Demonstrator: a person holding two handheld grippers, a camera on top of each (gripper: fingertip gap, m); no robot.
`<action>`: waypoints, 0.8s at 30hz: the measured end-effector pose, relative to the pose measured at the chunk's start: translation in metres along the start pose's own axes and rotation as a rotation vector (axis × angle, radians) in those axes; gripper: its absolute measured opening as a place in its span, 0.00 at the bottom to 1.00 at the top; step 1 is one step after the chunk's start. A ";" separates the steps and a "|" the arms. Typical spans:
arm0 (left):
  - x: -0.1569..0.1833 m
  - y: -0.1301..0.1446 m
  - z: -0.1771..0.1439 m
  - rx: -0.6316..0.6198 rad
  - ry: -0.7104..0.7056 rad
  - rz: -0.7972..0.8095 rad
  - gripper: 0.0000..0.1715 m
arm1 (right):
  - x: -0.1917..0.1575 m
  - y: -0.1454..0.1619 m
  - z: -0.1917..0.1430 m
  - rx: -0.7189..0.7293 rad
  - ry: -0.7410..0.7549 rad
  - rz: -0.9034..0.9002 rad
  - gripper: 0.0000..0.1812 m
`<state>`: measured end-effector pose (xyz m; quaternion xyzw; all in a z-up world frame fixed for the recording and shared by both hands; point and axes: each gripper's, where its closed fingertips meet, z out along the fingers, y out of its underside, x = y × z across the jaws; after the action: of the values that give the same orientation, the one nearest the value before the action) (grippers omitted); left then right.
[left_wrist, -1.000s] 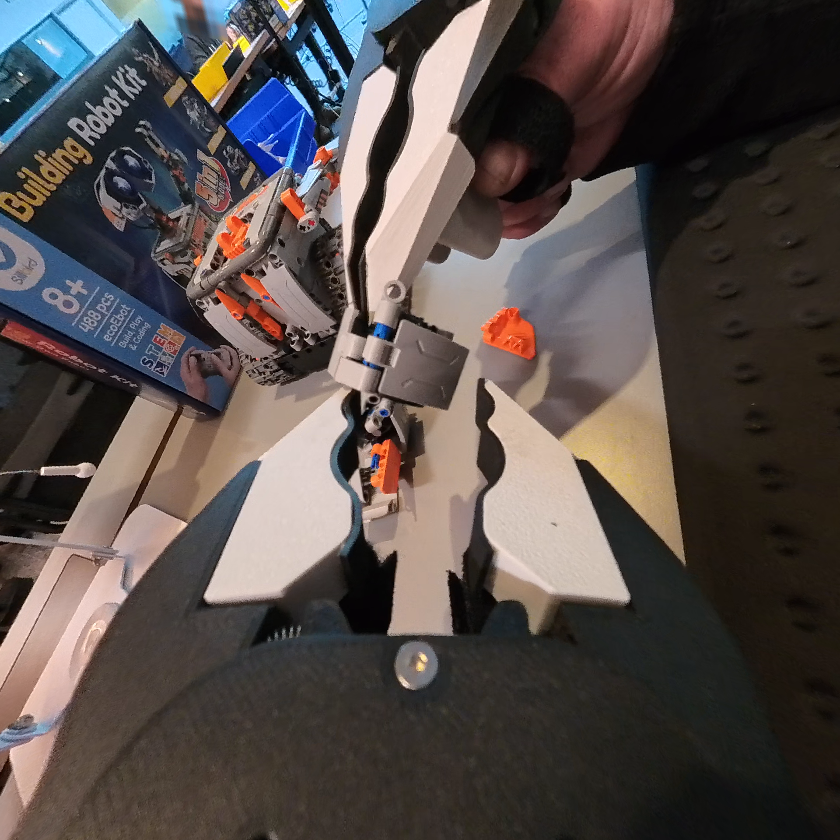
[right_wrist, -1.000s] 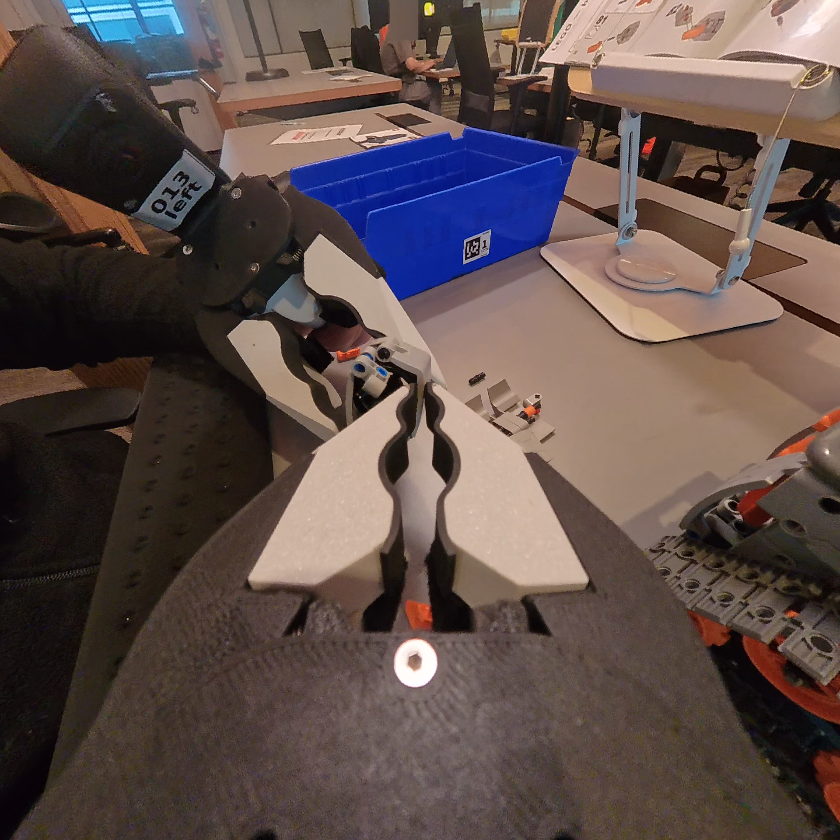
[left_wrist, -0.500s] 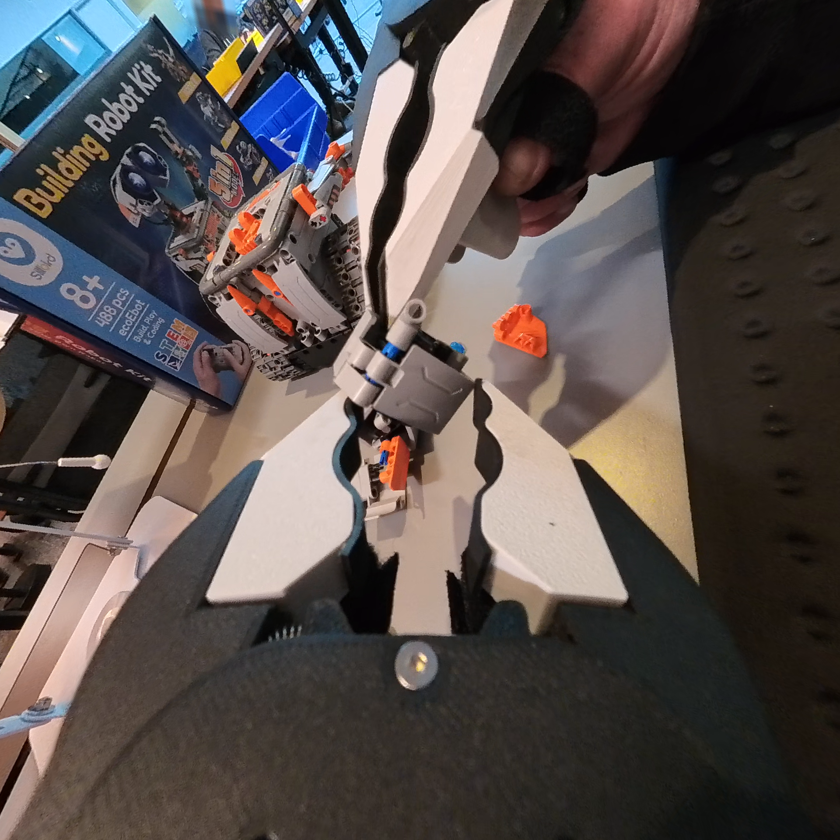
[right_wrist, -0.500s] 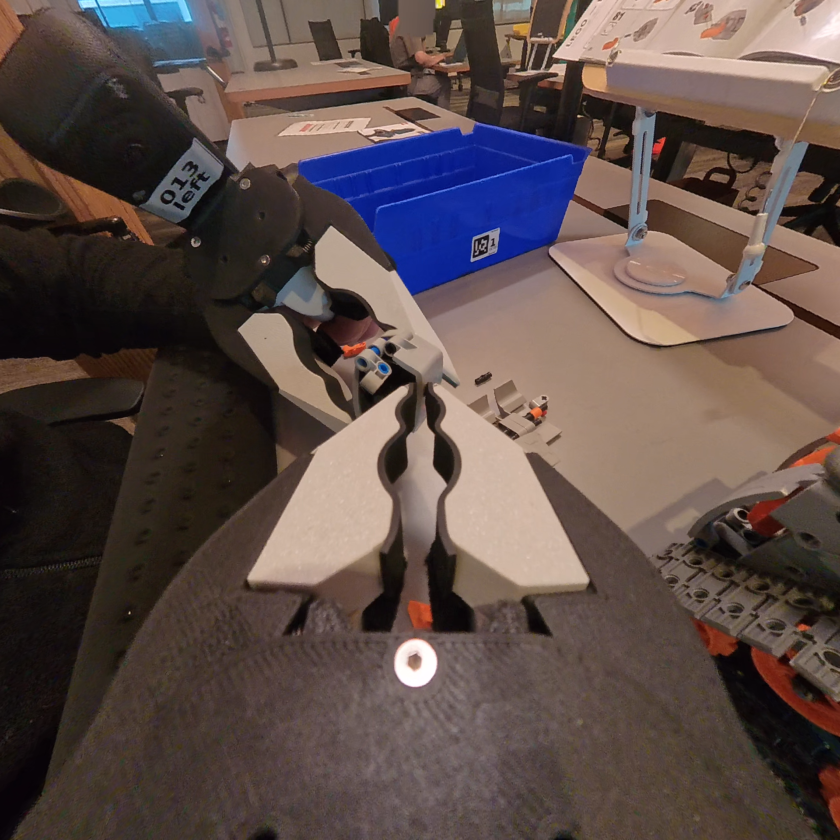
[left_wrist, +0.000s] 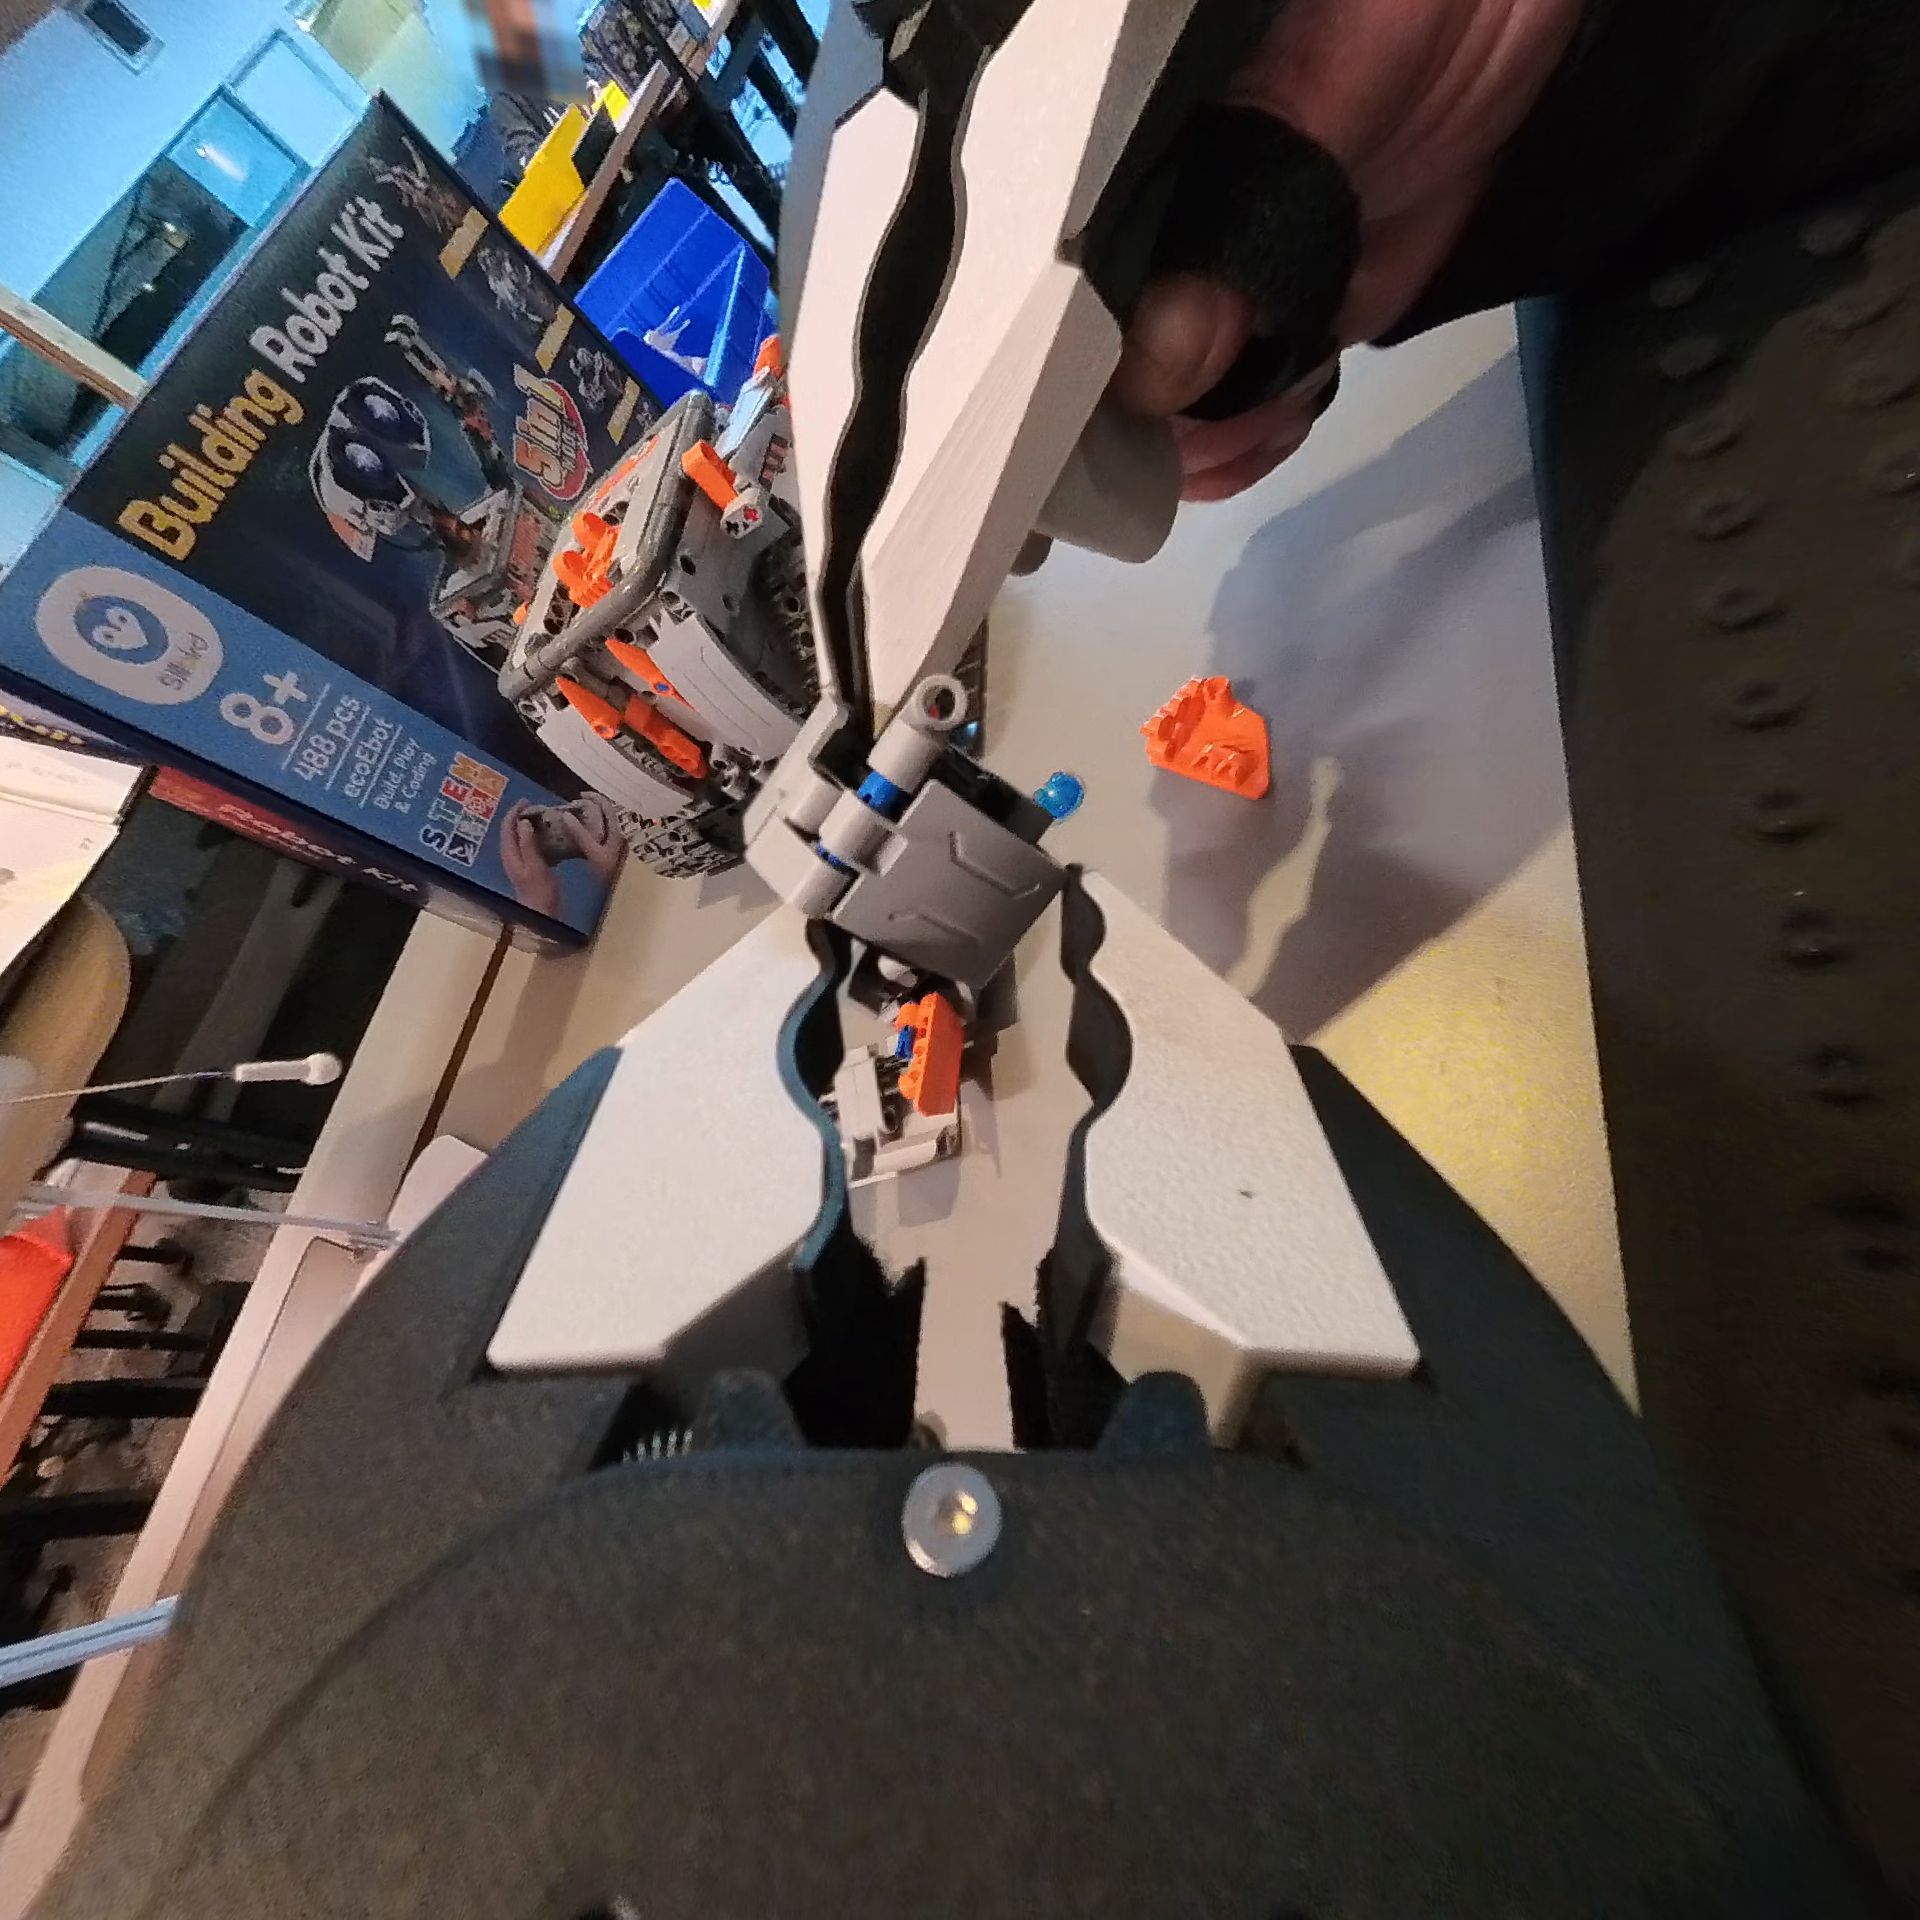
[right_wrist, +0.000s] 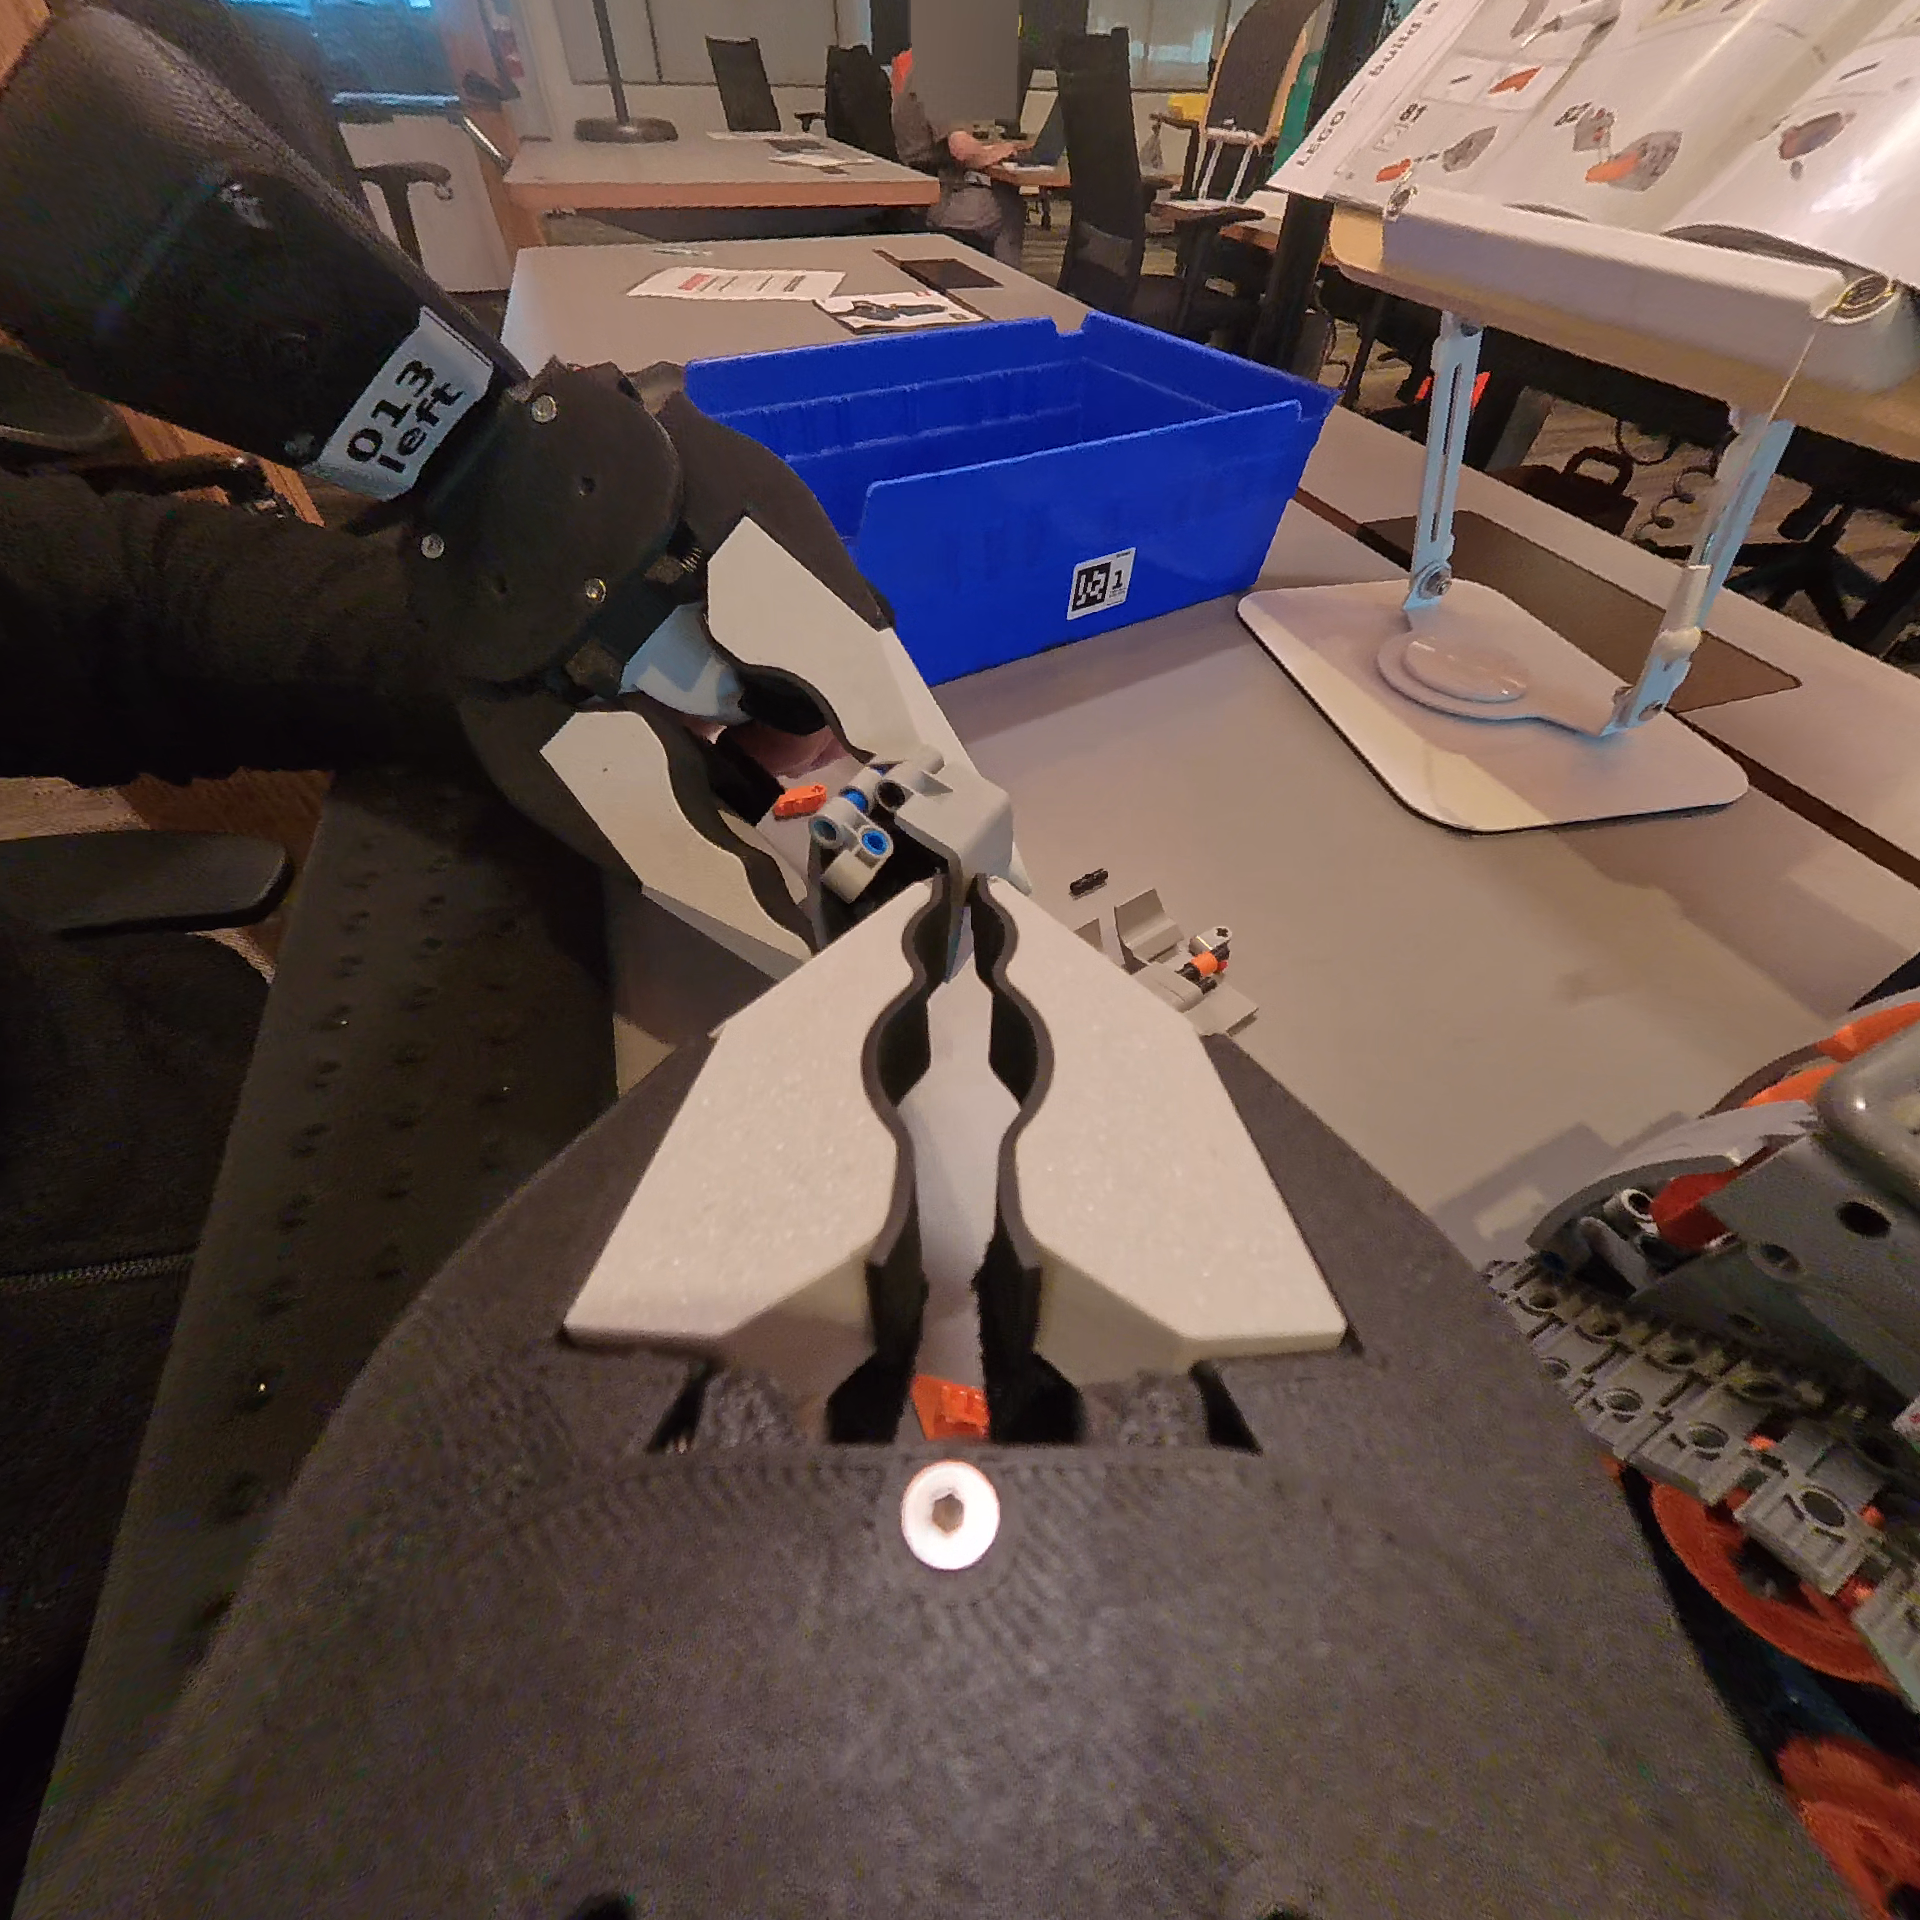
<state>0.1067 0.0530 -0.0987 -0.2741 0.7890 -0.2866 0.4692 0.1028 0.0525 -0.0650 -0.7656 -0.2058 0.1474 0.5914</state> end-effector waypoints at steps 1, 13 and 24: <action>0.000 0.001 0.000 -0.006 -0.004 0.008 0.22 | 0.000 0.001 0.000 -0.004 0.001 -0.002 0.00; -0.005 -0.012 -0.009 0.138 0.119 -0.238 0.22 | 0.001 -0.014 -0.009 0.084 0.016 -0.023 0.04; -0.006 -0.024 -0.018 0.235 0.119 -0.203 0.22 | -0.029 -0.020 -0.002 0.122 -0.173 0.033 0.24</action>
<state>0.0966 0.0442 -0.0710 -0.2783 0.7447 -0.4387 0.4189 0.0752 0.0410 -0.0461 -0.7158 -0.2342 0.2350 0.6145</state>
